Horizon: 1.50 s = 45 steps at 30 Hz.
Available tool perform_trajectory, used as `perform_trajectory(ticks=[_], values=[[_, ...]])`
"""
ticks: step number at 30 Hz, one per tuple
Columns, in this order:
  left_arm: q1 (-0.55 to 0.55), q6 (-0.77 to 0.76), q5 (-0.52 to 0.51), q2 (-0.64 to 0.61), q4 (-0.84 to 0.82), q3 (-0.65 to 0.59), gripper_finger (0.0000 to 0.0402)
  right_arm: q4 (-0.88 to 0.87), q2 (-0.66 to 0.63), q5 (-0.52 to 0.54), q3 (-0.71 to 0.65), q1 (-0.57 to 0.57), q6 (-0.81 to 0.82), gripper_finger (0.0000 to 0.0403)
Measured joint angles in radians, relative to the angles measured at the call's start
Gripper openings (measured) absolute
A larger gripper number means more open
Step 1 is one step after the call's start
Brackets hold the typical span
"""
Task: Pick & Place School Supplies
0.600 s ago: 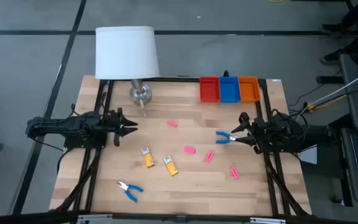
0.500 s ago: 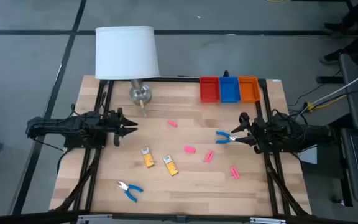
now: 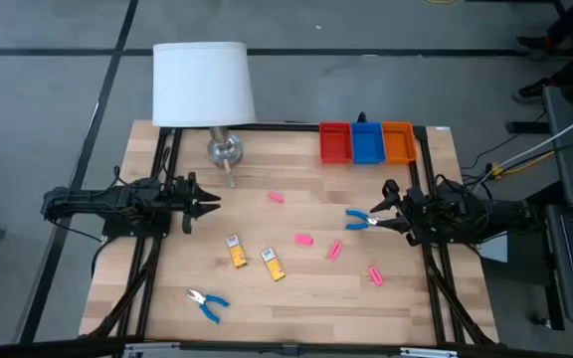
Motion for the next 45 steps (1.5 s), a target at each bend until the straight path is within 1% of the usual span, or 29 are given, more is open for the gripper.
perform_trajectory(ticks=[22,23,26,27,29,32,34,35,39,42,45], values=[[0.0,0.0,0.0,0.0,0.0,0.0,0.0109,0.0,0.0,0.002,0.0,0.0,-0.001,0.0192],[0.0,0.0,0.0,0.0,0.0,0.0,0.0109,0.001,0.0,0.03,0.0,0.001,-0.012,0.0192],[0.0,0.0,0.0,0.0,0.0,0.0,0.0109,0.001,0.0,0.2,0.0,0.0,-0.035,0.0192],[0.0,0.0,0.0,0.0,0.0,0.0,0.0109,0.002,0.0,0.24,0.0,0.0,0.005,0.0192],[0.0,0.0,0.0,0.0,0.0,0.0,0.0109,0.004,0.0,0.287,0.0,0.0,0.146,0.0192],[0.0,0.0,0.0,0.0,0.0,0.0,0.0109,-0.004,0.0,0.283,0.0,0.0,0.406,0.0192],[0.0,0.0,0.0,0.0,0.0,0.0,0.0109,-0.002,0.002,0.336,0.0,0.0,0.507,0.0192],[0.0,0.0,0.0,0.0,0.0,0.0,0.0109,-0.002,0.008,0.357,0.0,0.0,0.54,0.0192],[0.0,0.0,0.0,0.0,0.0,0.0,0.0109,0.001,0.011,0.386,0.0,0.0,0.631,0.0192],[0.0,0.0,0.0,0.0,0.001,0.0,0.0109,0.004,0.012,0.371,0.0,0.001,0.685,0.0192],[0.0,0.0,0.0,0.0,0.0,0.0,0.0109,0.062,0.012,0.388,0.0,0.002,0.72,0.0192]])
